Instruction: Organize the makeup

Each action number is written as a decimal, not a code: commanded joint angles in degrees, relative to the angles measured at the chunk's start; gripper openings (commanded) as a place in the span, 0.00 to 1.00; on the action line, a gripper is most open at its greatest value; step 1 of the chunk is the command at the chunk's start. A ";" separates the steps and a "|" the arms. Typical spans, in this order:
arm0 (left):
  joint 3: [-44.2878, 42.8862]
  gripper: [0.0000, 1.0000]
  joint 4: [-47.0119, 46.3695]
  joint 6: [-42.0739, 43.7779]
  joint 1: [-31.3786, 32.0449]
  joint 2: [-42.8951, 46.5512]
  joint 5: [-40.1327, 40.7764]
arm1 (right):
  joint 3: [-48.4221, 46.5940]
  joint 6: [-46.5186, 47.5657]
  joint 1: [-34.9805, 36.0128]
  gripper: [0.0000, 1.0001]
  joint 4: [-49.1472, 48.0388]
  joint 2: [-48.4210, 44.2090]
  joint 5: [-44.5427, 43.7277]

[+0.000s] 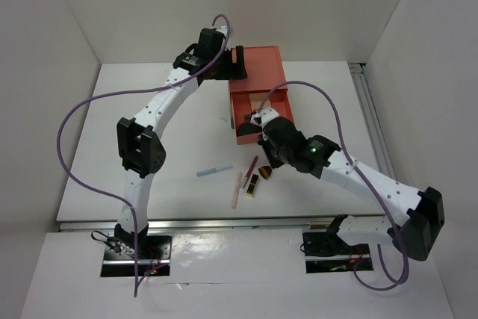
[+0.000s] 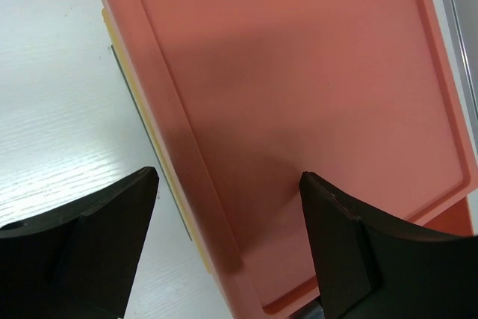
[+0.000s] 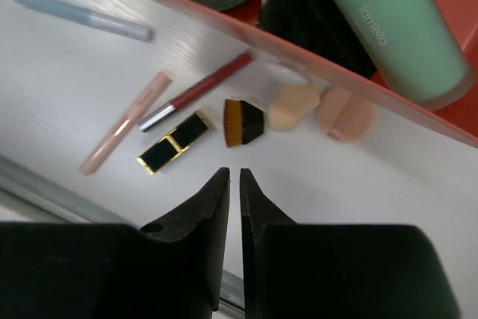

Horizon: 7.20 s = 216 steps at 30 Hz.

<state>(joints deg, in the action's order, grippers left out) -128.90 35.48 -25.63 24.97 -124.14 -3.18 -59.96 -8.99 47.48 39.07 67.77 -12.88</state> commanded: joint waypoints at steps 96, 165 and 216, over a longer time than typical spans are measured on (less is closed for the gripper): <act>11.30 0.72 -3.05 -1.36 -0.01 1.27 -4.73 | -7.27 -7.89 -15.23 0.10 -55.33 33.40 -17.79; 14.20 0.71 -4.11 -3.03 -0.01 3.46 -3.24 | -10.70 -9.90 -14.61 0.50 -38.37 31.72 -8.30; 30.75 1.00 -2.25 1.19 -2.38 29.77 6.68 | 8.01 -29.66 10.17 0.79 -12.61 12.30 -12.34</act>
<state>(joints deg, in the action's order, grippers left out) -104.88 32.01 -25.47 23.59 -105.71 -1.45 -53.56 -33.67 55.81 22.24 81.95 -27.07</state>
